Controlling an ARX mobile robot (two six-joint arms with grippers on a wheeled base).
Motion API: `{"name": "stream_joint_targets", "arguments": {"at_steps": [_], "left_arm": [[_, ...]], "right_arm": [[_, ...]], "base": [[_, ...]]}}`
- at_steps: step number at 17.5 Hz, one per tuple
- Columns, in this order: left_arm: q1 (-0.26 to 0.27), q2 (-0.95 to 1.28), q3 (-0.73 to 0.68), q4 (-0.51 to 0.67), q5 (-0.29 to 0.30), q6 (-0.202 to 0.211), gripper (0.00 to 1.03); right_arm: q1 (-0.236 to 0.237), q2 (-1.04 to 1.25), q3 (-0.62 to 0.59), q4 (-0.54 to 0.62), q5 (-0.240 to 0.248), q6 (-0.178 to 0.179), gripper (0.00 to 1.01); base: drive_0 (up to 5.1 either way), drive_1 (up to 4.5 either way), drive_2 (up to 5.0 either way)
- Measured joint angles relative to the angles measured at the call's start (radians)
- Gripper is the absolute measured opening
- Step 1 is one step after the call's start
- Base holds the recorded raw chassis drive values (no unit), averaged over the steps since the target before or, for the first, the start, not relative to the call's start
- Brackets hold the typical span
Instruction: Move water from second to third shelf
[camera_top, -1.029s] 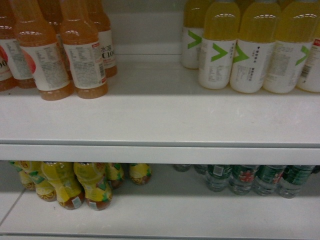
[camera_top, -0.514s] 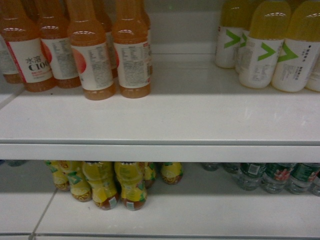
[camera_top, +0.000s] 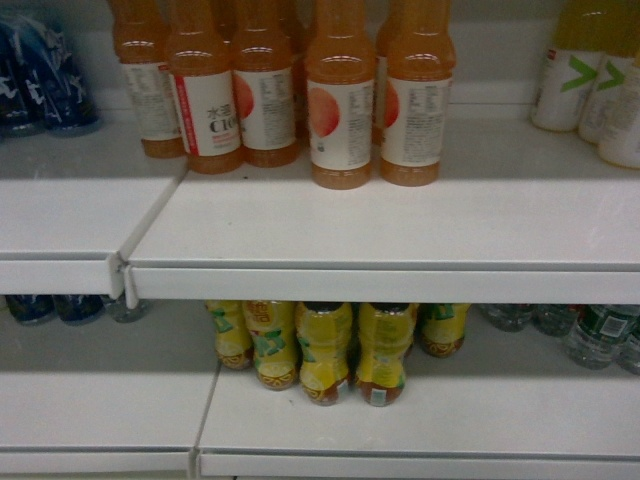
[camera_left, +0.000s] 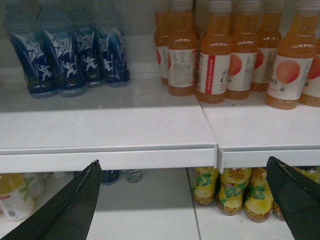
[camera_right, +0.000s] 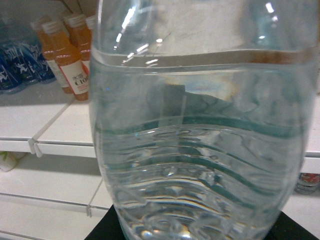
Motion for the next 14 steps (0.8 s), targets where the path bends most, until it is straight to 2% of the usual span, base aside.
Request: {"name": "stream_joint_targets", "arguments": {"at_steps": [14], "left_arm": [[0.000,0.000,0.000,-0.003,0.000,0.000,0.98]], "right_arm": [[0.000,0.000,0.000,0.003,-0.002,0.000,0.38]], "base": [[-5.0,2.41,2.4]]}}
